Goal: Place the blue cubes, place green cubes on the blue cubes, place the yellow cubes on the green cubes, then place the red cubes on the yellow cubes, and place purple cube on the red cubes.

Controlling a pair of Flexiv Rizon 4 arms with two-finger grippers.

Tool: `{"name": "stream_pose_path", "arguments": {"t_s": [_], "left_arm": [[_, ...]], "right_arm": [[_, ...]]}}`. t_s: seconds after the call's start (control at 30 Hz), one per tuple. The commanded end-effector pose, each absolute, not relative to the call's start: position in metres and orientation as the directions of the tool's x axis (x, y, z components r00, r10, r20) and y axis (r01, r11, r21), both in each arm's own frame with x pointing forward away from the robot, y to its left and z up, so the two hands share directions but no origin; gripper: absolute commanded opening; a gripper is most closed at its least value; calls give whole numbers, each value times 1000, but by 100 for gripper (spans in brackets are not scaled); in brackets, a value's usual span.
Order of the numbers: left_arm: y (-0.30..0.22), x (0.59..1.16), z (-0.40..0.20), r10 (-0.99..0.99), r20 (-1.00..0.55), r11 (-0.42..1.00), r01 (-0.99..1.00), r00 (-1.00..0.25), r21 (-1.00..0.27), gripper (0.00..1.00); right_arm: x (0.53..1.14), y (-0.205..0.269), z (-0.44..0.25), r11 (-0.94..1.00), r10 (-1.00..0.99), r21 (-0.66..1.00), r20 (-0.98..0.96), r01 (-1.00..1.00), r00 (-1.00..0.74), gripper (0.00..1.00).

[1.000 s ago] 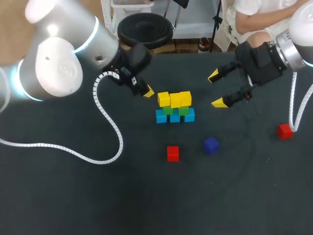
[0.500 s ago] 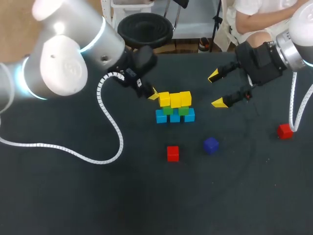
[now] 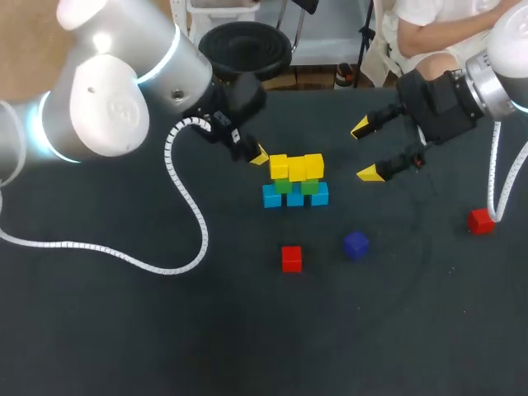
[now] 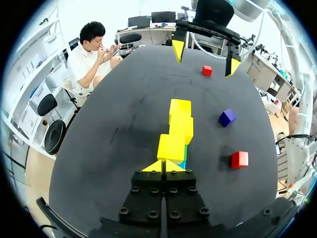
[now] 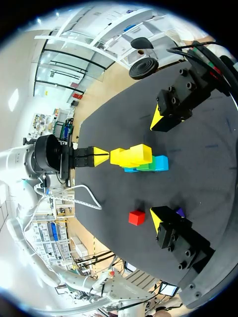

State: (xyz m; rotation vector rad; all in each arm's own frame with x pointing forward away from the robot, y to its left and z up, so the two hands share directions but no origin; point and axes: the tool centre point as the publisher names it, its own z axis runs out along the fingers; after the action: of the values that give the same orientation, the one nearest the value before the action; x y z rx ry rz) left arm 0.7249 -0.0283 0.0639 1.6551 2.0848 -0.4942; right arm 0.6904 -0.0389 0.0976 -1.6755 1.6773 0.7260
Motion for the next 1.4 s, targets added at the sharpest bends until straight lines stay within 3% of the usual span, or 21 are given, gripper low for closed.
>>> {"name": "stream_pose_path", "arguments": {"t_s": [0.03, 0.1, 0.13, 0.17, 0.23, 0.27, 0.53, 1.17, 1.4], "left_arm": [[-21, 722, 69, 815, -542, 245, 970, -206, 0, 0], [-19, 722, 73, 804, -556, 255, 967, -209, 5, 0], [-18, 722, 75, 800, -565, 254, 967, -204, 11, 24], [-18, 721, 79, 794, -573, 255, 967, -203, 12, 40], [-18, 717, 88, 784, -594, 246, 969, -180, 31, 89], [-18, 715, 91, 782, -598, 244, 969, -175, 35, 100], [-22, 695, 121, 777, -626, 170, 981, -73, 98, 100], [-8, 674, 132, 750, -648, 216, 975, -133, 50, 100], [0, 659, 141, 750, -653, 188, 980, -101, 64, 100]], "right_arm": [[690, -39, 97, 30, -636, -63, -771, -998, 30, 100], [690, -39, 97, 30, -636, -63, -771, -998, 30, 100], [690, -39, 97, 30, -636, -63, -771, -998, 30, 100], [690, -39, 97, 30, -636, -63, -771, -998, 30, 100], [690, -39, 97, 30, -636, -63, -771, -998, 30, 100], [690, -39, 97, 30, -636, -63, -771, -998, 30, 100], [690, -39, 97, 30, -636, -63, -771, -998, 30, 100], [690, -39, 97, 30, -636, -63, -771, -998, 30, 100], [690, -39, 97, 30, -636, -63, -771, -998, 30, 100]]}}
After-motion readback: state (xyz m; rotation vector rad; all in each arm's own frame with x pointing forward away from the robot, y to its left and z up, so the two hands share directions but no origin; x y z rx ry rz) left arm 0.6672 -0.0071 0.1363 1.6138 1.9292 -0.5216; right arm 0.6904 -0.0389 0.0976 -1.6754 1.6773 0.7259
